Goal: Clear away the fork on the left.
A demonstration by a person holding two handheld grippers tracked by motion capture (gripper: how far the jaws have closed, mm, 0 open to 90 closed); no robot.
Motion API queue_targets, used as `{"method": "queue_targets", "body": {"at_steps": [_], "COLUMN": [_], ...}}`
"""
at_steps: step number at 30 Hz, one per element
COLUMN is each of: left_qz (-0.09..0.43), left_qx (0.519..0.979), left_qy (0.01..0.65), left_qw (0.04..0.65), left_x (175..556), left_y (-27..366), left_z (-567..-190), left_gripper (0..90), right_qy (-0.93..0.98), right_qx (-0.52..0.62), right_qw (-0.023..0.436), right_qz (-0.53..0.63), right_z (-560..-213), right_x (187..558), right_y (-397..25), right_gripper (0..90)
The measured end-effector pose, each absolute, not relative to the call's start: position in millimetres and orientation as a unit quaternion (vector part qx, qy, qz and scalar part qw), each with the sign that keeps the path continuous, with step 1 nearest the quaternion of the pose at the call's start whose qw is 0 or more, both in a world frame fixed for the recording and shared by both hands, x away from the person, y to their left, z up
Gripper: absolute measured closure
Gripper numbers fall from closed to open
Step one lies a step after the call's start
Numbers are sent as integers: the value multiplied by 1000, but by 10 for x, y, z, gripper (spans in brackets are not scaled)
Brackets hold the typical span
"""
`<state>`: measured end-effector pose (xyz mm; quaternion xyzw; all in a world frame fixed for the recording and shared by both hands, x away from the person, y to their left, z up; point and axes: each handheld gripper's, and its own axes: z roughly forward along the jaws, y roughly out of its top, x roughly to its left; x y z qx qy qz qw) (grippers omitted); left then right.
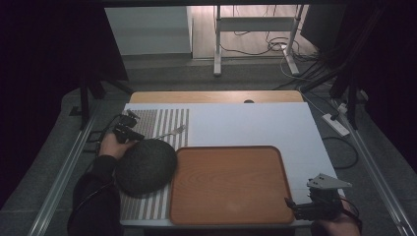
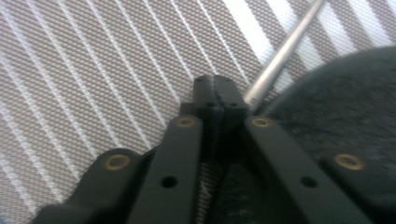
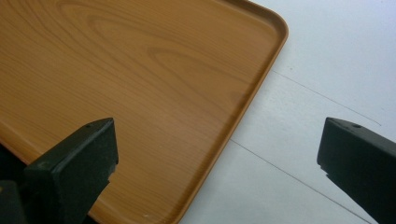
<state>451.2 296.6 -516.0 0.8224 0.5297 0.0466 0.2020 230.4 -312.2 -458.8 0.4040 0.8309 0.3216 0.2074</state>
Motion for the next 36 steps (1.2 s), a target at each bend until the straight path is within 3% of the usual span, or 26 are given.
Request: {"method": "queue_targets", "body": {"at_steps": [4,12,15,18,29,36], "left_qz": [54,67,62,58,61,69], "left_qx": [816,820,829,829,849,849], "left_qy": [534,520,508,507,496,494], "left_qw": [213,229,225,228,173,177], "left_x": [4545,4682,4724,4759,4895,4892], "left_y": [2967,2765,2668,2616,2340,2354], "left_z": [-5124,-5066,-5076,-5086,-5290,-5290], "left_gripper": [615,163,43,0,0,16], "right_qy": [831,831,831,831,831,832], "right_qx": [404,404,404,404,403,402], "right_qw": [207,207,207,206,206,206], "right_qz": [321,321,321,322,322,322], "right_z": [-4589,-4589,-4588,-4588,-4587,-4589], "right_x": [2306,2306,2305,2306,2304,2305], "right_y": [-3121,-3121,-3122,-3124,-3127,-3124], "right_gripper": [0,0,0,0,0,0]}}
